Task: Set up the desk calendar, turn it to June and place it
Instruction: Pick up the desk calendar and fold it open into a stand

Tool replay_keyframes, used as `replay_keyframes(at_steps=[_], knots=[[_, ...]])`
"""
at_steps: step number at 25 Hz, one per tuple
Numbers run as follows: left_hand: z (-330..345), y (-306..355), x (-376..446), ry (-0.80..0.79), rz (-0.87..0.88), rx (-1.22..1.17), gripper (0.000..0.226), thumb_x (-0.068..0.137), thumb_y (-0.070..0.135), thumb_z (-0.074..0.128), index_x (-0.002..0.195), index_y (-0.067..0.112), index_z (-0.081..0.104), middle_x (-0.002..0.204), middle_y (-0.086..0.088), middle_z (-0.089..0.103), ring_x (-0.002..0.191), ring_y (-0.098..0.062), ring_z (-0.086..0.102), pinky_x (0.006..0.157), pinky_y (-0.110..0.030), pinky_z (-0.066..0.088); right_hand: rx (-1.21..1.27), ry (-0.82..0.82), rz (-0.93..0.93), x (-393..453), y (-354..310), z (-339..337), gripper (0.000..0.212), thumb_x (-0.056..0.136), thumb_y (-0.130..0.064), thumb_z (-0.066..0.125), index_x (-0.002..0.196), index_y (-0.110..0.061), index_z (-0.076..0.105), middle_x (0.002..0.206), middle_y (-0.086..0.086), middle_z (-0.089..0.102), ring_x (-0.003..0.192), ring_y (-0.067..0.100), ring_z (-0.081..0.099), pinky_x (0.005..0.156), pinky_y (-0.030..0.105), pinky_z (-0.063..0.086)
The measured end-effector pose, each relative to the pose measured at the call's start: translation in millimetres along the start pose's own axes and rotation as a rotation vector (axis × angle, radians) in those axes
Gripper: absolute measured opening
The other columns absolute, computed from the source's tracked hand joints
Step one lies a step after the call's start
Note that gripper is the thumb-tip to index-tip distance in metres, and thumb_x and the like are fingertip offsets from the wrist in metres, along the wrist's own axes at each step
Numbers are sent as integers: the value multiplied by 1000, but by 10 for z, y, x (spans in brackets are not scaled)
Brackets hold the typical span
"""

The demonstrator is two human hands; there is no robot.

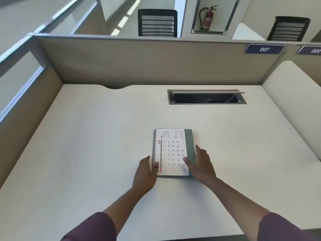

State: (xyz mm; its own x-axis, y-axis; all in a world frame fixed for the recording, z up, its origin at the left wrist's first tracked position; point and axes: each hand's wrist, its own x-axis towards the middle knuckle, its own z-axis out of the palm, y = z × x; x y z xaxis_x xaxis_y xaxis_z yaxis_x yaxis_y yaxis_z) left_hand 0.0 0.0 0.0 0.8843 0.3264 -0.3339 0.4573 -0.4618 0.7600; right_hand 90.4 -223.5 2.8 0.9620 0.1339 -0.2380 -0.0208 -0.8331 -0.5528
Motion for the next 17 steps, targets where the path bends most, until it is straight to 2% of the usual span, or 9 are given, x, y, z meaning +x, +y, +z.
replay_keyframes(at_steps=[2,4,5,7,8,11,13,15,17], knots=[[-18,33,-10,-37,36,-110,38,100,33,61,137,37,55,145,-6,57,122,-19,62,105,-34,48,128,-45,59,-72,-9,43,88,91,-57,64,161,-18,25,155,7,41,145,28,36,113,45,41],[-70,38,-40,-141,48,-255,54,91,23,73,120,64,55,132,6,66,114,-14,68,98,-34,56,265,-60,64,-173,-4,72,83,83,-48,76,153,-19,40,148,5,52,139,30,46,110,48,46],[-80,9,-30,-177,17,-297,66,87,20,79,127,65,51,130,6,67,113,-17,69,95,-34,59,354,-64,66,-201,3,71,85,79,-42,81,151,-20,43,146,4,56,136,29,50,108,49,48],[-124,-9,-63,-220,-56,-353,88,81,17,87,151,42,40,135,-5,61,115,-30,67,95,-38,59,532,-113,75,-270,4,14,97,68,-31,88,153,-24,41,148,3,54,137,26,51,110,51,48],[-154,-14,-77,-231,-76,-364,94,79,16,89,155,33,37,136,-9,58,115,-33,65,95,-39,59,591,-146,65,-300,17,-32,103,65,-26,89,155,-26,39,151,2,51,140,25,48,112,51,46],[-154,-107,-128,-246,-134,-393,98,77,16,91,154,31,33,127,-6,64,107,-22,69,83,-28,57,676,-220,1,-361,81,-93,113,61,-10,88,157,-33,34,157,1,43,146,25,41,115,52,44],[-128,-131,-159,-234,-226,-494,104,80,15,88,159,29,22,123,-8,69,108,-18,69,87,-28,49,712,-268,-41,-366,85,-118,116,60,-3,86,158,-35,32,157,-1,42,144,25,43,111,51,49],[-99,-124,-177,-205,-282,-574,90,87,16,82,157,28,28,122,-7,73,105,-12,70,85,-25,49,727,-328,-85,-363,95,-119,121,61,3,88,160,-35,28,160,-4,39,144,19,44,109,47,51],[-86,-86,-172,-164,-266,-637,60,93,18,76,141,34,45,128,0,72,102,-5,71,72,-17,54,719,-369,-122,-352,121,-97,126,62,5,91,161,-37,25,160,-9,38,142,8,44,110,42,51]])
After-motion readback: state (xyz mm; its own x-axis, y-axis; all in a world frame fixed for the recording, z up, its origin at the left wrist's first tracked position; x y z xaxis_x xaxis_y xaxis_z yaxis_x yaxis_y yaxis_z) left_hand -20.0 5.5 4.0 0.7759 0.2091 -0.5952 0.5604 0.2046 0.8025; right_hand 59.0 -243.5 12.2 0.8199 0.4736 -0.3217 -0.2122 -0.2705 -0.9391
